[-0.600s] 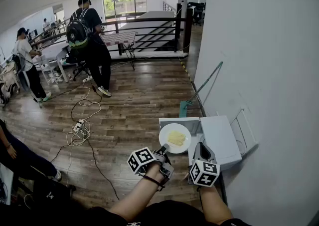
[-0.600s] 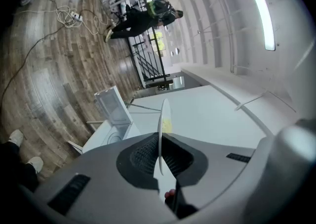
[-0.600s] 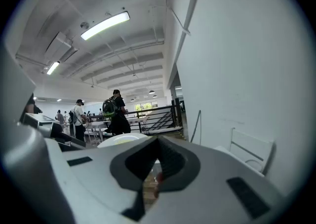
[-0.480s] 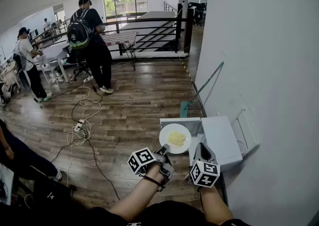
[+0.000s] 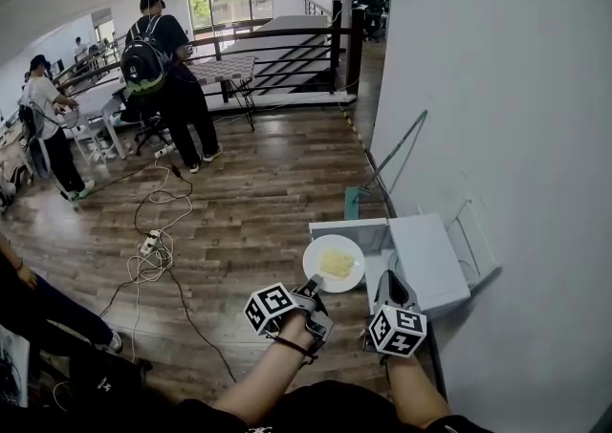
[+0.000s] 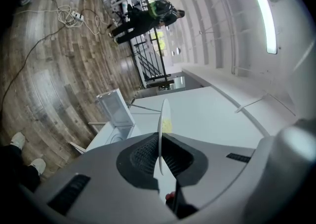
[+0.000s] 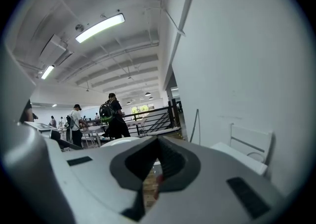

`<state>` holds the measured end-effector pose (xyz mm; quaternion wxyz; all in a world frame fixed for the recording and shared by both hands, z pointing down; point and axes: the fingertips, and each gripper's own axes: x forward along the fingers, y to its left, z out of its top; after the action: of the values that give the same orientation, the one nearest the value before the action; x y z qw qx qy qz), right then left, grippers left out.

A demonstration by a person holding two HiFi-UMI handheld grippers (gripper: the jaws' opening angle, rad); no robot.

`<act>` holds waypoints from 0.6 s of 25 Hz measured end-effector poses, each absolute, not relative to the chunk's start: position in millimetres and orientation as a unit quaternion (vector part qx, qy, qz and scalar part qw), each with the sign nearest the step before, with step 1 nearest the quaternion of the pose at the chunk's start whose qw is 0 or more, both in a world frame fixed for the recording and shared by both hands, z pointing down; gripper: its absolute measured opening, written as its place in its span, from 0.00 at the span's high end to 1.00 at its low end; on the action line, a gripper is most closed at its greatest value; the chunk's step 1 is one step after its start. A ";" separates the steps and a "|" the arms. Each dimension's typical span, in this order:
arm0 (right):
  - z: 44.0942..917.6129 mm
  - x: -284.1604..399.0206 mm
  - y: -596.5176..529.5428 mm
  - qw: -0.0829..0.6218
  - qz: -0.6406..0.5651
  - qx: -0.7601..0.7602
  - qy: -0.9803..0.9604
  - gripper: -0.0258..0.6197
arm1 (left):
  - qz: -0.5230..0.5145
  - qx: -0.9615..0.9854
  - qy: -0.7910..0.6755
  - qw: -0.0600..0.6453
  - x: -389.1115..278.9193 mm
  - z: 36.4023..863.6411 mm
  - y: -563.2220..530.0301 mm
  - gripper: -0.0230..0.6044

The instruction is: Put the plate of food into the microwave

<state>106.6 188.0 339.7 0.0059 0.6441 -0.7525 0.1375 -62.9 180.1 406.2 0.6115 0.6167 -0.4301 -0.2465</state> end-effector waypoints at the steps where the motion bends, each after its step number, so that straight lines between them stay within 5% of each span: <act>1: 340.2 102.8 188.7 0.007 0.136 0.645 -0.752 0.95 | -0.246 0.617 -0.429 0.612 -66.4 406.8 180.2 0.95; 15: 357.3 56.5 184.9 0.025 0.141 0.664 -0.734 0.95 | -0.231 0.610 -0.422 0.630 -116.4 431.5 180.7 0.95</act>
<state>56.5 184.9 357.3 0.0255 0.6636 -0.7342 0.1411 -116.4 180.7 431.5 0.6295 0.6099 -0.4220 -0.2315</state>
